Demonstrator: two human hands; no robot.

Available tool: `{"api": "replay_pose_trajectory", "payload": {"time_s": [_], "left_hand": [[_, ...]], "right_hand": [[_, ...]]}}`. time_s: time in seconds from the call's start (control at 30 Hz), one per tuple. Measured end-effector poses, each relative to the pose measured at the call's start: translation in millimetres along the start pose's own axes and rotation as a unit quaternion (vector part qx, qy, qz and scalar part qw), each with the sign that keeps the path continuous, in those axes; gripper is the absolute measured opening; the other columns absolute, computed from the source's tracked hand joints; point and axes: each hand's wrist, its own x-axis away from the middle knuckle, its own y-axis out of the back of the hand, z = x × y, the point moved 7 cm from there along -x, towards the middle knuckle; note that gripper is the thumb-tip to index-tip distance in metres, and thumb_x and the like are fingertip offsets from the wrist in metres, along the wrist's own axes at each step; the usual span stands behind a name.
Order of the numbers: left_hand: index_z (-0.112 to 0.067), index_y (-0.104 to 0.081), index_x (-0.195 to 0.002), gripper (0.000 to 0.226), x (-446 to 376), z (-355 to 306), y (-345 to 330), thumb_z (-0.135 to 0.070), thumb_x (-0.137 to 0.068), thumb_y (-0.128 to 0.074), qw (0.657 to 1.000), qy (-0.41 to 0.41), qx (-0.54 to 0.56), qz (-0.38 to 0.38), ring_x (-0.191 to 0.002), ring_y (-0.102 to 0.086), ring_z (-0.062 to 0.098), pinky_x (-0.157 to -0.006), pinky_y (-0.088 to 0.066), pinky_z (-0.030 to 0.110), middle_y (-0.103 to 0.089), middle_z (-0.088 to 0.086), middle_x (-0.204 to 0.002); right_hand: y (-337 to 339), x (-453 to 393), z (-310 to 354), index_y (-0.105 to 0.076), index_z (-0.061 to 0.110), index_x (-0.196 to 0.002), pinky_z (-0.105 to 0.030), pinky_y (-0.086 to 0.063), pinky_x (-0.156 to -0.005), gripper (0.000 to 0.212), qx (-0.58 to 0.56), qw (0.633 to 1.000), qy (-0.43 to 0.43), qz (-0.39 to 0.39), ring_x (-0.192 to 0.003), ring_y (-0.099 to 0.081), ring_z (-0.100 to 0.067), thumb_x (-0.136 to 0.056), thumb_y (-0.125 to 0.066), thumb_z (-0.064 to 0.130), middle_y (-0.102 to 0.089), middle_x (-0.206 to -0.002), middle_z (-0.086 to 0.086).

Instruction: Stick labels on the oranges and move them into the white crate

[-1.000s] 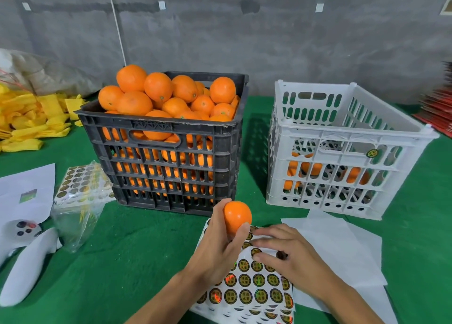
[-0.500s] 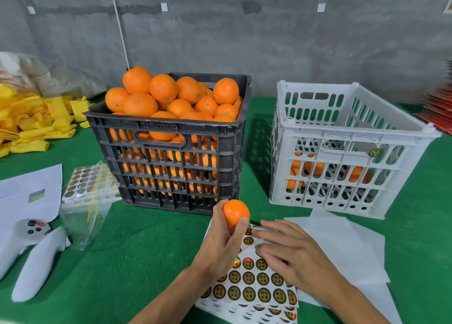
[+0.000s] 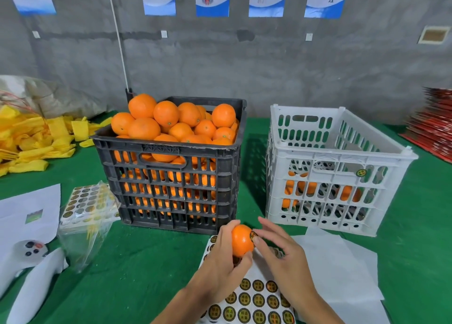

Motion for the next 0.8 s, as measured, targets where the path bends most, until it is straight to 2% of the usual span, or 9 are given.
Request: {"api": "replay_pose_trajectory", "payload": {"time_s": [0.13, 0.23, 0.3, 0.37, 0.5, 0.6, 0.67, 0.73, 0.8], "left_hand": [[-0.063, -0.012, -0.145, 0.063, -2.4, -8.2, 7.1, -0.057, -0.098, -0.054, 0.999, -0.005, 0.016, -0.028, -0.117, -0.053, -0.013, -0.097, -0.052, 0.016, -0.035, -0.026, -0.143], [-0.066, -0.015, -0.144, 0.064, -9.5, -29.6, 14.2, -0.057, -0.098, -0.058, 0.998, -0.041, 0.02, -0.054, -0.123, -0.05, -0.012, -0.094, -0.049, 0.009, -0.033, -0.032, -0.143], [-0.069, -0.019, -0.142, 0.065, -19.9, -50.3, 22.9, -0.053, -0.098, -0.064, 0.995, -0.068, 0.017, -0.077, -0.126, -0.048, -0.013, -0.096, -0.047, 0.008, -0.034, -0.036, -0.141], [-0.07, -0.023, -0.144, 0.071, -35.8, -79.8, 35.4, -0.046, -0.097, -0.071, 0.99, -0.097, 0.008, -0.102, -0.128, -0.047, -0.013, -0.1, -0.047, 0.01, -0.034, -0.039, -0.143], [-0.047, -0.029, -0.157, 0.079, -78.9, -163.4, 57.3, -0.035, -0.095, -0.075, 0.968, -0.201, -0.061, -0.136, -0.141, -0.042, -0.001, -0.114, -0.044, 0.026, -0.033, -0.025, -0.156], [-0.028, -0.018, -0.166, 0.086, -117.4, -218.3, 56.4, -0.011, -0.099, -0.068, 0.962, -0.238, -0.108, -0.078, -0.151, -0.035, 0.012, -0.123, -0.035, 0.037, -0.022, -0.01, -0.169], [-0.023, -0.016, -0.166, 0.081, -137.5, -241.2, 60.2, -0.013, -0.102, -0.063, 0.952, -0.253, -0.171, -0.039, -0.155, -0.028, 0.015, -0.126, -0.028, 0.036, -0.018, -0.005, -0.172], [-0.019, -0.032, -0.162, 0.067, -150.2, -247.3, 79.0, -0.02, -0.102, -0.062, 0.922, -0.262, -0.278, -0.067, -0.152, -0.034, 0.019, -0.126, -0.029, 0.04, -0.035, 0.002, -0.166], [-0.019, -0.047, -0.153, 0.053, -159.8, -231.8, 113.3, -0.028, -0.102, -0.058, 0.894, -0.203, -0.38, -0.122, -0.143, -0.045, 0.027, -0.119, -0.035, 0.047, -0.052, 0.006, -0.153]], "right_hand": [[8.3, -1.6, 13.1, -0.055, 0.054, -0.135, -0.022, -0.038, -0.112, 0.044, 0.088, 0.994, 0.043, -0.047, -0.139, -0.038, 0.01, -0.093, -0.067, 0.049, -0.044, -0.148, 0.036], [19.3, -1.8, 45.6, -0.071, 0.028, -0.127, -0.033, -0.048, -0.108, 0.028, 0.176, 0.959, 0.193, -0.108, -0.133, -0.052, -0.004, -0.099, -0.066, 0.03, -0.056, -0.144, 0.02], [22.8, -4.2, 66.3, -0.071, 0.015, -0.128, -0.045, -0.053, -0.103, 0.033, 0.208, 0.933, 0.269, -0.12, -0.131, -0.057, -0.012, -0.098, -0.062, 0.026, -0.06, -0.142, 0.01], [33.9, -13.8, 86.6, -0.063, 0.01, -0.137, -0.044, -0.05, -0.109, 0.045, 0.217, 0.921, 0.294, -0.137, -0.135, -0.054, -0.014, -0.097, -0.063, 0.03, -0.057, -0.146, 0.005], [80.3, -51.0, 131.4, -0.056, 0.014, -0.144, -0.023, -0.035, -0.116, 0.068, 0.197, 0.921, 0.24, -0.236, -0.136, -0.045, -0.002, -0.09, -0.071, 0.052, -0.055, -0.146, 0.007], [112.9, -85.8, 156.5, -0.051, 0.016, -0.148, -0.035, -0.033, -0.116, 0.074, 0.235, 0.912, 0.188, -0.278, -0.138, -0.043, -0.01, -0.088, -0.066, 0.057, -0.054, -0.148, 0.003], [127.1, -106.0, 162.4, -0.048, 0.013, -0.151, -0.04, -0.029, -0.121, 0.069, 0.295, 0.903, 0.151, -0.272, -0.145, -0.04, -0.019, -0.094, -0.065, 0.048, -0.049, -0.154, -0.004], [129.3, -117.6, 157.1, -0.05, 0.014, -0.149, -0.043, -0.022, -0.125, 0.056, 0.334, 0.904, 0.117, -0.242, -0.151, -0.031, -0.023, -0.1, -0.061, 0.039, -0.038, -0.162, -0.005], [119.4, -117.8, 151.9, -0.059, 0.016, -0.142, -0.042, -0.017, -0.127, 0.044, 0.343, 0.907, 0.13, -0.208, -0.154, -0.024, -0.022, -0.101, -0.061, 0.032, -0.033, -0.165, -0.003]]}}
